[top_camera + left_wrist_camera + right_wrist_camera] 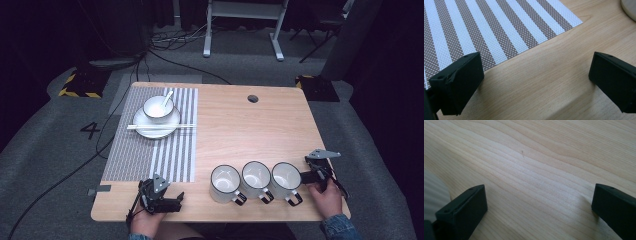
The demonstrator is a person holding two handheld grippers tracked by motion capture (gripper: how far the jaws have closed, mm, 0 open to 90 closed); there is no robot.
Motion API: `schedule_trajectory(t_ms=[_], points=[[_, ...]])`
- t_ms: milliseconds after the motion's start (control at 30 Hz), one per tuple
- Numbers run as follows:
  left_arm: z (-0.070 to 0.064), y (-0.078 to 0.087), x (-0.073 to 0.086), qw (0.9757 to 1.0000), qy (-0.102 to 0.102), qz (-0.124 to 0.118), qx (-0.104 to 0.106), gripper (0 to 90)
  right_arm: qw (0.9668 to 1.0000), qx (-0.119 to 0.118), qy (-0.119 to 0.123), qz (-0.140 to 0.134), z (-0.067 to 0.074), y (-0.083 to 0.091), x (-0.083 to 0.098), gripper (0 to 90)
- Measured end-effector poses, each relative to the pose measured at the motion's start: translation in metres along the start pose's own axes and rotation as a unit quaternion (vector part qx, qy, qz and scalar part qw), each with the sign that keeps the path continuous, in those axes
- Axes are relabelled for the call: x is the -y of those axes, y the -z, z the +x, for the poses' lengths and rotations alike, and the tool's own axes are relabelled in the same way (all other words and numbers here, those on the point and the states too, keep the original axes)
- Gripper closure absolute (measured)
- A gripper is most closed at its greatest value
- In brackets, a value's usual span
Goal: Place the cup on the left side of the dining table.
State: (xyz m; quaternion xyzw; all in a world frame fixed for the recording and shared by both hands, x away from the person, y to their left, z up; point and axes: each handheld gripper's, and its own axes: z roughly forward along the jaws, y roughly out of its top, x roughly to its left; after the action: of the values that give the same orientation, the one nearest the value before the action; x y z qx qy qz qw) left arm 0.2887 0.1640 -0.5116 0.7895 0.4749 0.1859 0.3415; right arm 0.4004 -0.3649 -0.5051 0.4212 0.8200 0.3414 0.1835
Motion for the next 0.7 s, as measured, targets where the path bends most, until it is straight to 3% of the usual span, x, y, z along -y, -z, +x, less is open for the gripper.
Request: schedule_trajectory(t_ms=[467,700], points=[[-0.0006,0.0015,-0.0014,0.9998,-0.015,0.011,0.009,0.2,1.0000,0.000,0.000,0.000,0.0000,0.0000,0.0000,0.2],[-0.0033,0.0023,-0.0035,0.9997,-0.009,0.025,0.005,0.0,1.0000,0.000,0.000,0.000,-0.0001,0.0000,0.0000,0.2]])
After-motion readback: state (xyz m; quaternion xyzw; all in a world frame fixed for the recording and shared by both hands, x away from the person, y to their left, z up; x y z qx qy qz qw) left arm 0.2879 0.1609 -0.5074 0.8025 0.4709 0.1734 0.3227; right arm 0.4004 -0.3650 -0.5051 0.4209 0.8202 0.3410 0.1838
